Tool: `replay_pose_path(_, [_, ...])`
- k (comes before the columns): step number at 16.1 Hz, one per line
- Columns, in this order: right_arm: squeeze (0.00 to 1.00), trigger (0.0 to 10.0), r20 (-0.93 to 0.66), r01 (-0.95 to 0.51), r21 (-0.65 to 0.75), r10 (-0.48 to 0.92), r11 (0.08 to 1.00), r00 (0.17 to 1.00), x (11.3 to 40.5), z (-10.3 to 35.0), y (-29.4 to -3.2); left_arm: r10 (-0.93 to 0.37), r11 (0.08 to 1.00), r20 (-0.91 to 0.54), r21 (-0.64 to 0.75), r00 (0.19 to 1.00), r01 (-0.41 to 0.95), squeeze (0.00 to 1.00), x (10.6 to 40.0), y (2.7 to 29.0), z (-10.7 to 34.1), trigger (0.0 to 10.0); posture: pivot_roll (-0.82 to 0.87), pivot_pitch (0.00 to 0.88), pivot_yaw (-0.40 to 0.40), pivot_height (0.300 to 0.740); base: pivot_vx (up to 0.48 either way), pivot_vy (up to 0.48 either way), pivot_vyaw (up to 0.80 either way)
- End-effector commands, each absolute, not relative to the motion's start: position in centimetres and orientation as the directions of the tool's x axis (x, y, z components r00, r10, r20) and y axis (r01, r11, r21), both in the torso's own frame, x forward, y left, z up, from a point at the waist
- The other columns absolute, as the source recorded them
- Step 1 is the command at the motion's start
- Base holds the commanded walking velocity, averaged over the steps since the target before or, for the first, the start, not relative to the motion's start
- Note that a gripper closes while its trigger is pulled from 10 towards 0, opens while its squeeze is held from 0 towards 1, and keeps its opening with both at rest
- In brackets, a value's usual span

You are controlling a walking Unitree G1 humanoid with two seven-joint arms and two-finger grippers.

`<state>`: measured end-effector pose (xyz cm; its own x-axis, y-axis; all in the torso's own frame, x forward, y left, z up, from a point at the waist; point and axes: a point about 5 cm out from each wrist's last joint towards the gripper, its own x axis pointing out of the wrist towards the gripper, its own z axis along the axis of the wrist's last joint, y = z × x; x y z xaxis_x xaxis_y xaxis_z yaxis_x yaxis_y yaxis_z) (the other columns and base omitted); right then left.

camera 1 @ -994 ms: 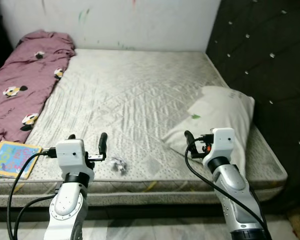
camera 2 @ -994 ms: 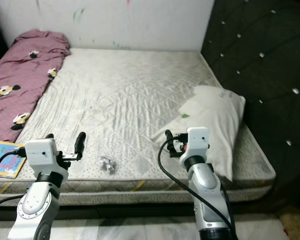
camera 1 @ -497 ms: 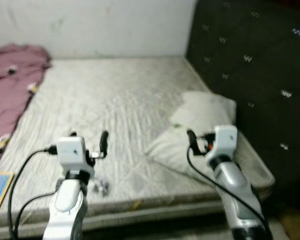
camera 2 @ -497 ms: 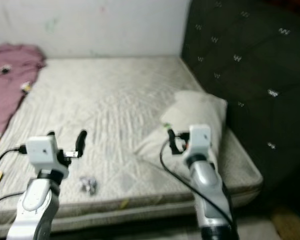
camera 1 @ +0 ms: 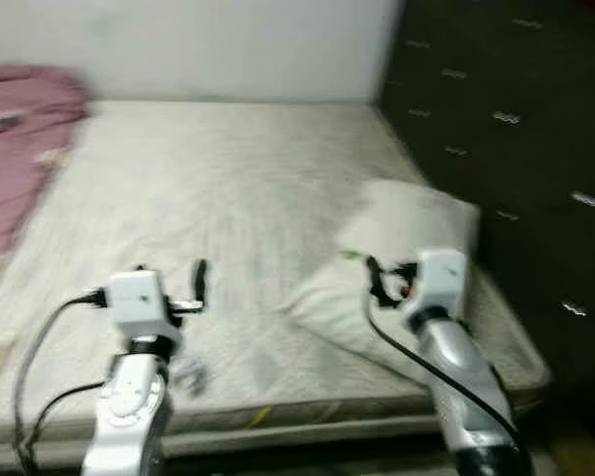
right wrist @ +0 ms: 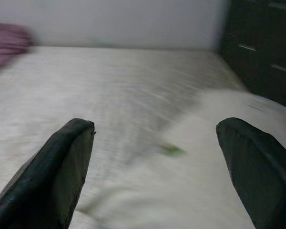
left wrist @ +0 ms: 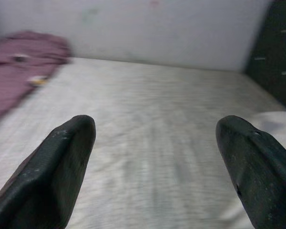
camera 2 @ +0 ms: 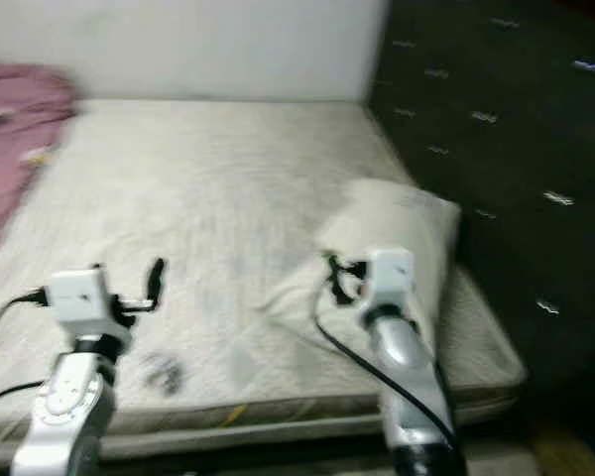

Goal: Clean up the room

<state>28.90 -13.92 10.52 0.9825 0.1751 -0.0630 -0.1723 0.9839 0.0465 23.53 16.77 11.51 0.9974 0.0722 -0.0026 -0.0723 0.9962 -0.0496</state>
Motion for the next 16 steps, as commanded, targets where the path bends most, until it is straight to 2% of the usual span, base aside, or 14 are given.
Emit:
replay_pose_path(1, [0.00,10.0,-0.059,-0.151,0.042,0.153,0.988,0.986,28.76,10.59,-14.65,0.063,0.996,-0.010,-0.069,0.998,-0.064,0.00,23.52,16.31,11.45,10.0,-0.03,0.026,-0.055,0.740,0.000,0.000,0.00])
replay_pose_path(15, [0.00,10.0,-0.064,-0.154,0.041,0.157,0.987,0.986,28.75,10.47,-14.67,0.055,0.994,-0.020,-0.097,0.998,-0.057,0.00,23.54,16.21,11.32,10.0,-0.03,0.023,-0.053,0.740,0.000,0.464,0.00])
replay_pose_path(16, [0.00,10.0,-0.064,-0.158,0.038,0.160,0.987,0.985,28.76,10.44,-14.62,0.059,0.994,-0.018,-0.092,0.998,-0.061,0.00,23.55,16.22,11.33,10.0,-0.03,0.016,-0.056,0.740,0.000,0.480,0.71])
